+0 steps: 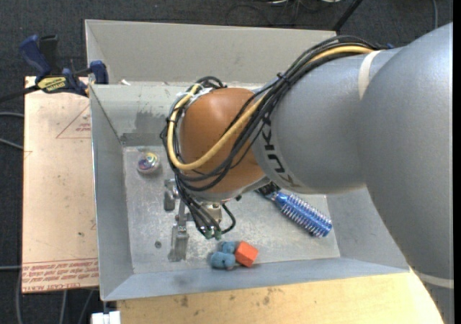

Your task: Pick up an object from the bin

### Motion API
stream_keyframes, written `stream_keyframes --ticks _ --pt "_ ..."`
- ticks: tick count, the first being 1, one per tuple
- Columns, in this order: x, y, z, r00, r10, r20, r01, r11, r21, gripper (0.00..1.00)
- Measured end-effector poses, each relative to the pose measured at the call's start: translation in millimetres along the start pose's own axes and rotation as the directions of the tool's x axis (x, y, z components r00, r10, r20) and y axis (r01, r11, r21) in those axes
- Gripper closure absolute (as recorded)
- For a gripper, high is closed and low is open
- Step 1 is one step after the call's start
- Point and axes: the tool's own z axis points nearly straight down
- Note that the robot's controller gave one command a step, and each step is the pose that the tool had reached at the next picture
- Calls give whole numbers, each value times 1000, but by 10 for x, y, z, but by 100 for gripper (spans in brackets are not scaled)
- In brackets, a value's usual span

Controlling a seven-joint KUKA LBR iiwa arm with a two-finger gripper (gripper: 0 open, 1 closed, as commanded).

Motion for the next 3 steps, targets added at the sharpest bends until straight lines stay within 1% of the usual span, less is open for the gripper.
stream_keyframes --ticks 1,2,3 --pt "-302 -589 734 989 148 3 -148 989 2 0" --pt "-98 -1410 528 989 151 6 -151 989 2 0" --pt "66 -1242 808 981 -192 33 192 981 -1 0"
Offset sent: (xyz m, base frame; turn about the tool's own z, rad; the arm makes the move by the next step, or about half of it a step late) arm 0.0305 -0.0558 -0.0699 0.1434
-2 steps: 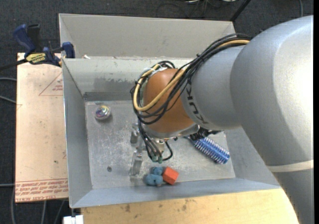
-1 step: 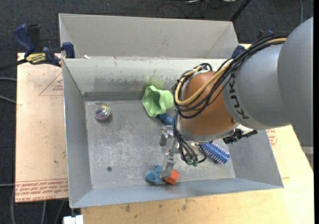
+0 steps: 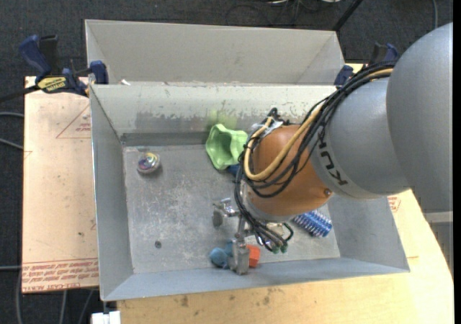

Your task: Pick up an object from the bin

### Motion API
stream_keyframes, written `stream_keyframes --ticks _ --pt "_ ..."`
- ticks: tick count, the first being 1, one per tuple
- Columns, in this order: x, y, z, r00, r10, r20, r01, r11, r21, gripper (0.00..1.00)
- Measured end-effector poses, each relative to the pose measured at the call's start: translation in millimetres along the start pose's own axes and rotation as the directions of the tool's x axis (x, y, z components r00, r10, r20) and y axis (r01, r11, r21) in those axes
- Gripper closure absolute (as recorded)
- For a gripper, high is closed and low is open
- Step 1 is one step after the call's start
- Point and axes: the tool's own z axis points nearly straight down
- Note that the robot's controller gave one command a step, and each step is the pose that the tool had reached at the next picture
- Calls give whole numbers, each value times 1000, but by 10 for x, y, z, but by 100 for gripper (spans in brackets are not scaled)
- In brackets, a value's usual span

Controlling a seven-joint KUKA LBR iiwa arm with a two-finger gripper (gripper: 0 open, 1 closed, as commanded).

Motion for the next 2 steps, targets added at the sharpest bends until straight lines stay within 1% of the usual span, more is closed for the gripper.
stream_keyframes --ticks 1,2 --pt "65 -1 32 1000 -1 -23 1 1000 0 100" --pt "-9 64 -1630 1000 -13 -15 13 1000 1 100"
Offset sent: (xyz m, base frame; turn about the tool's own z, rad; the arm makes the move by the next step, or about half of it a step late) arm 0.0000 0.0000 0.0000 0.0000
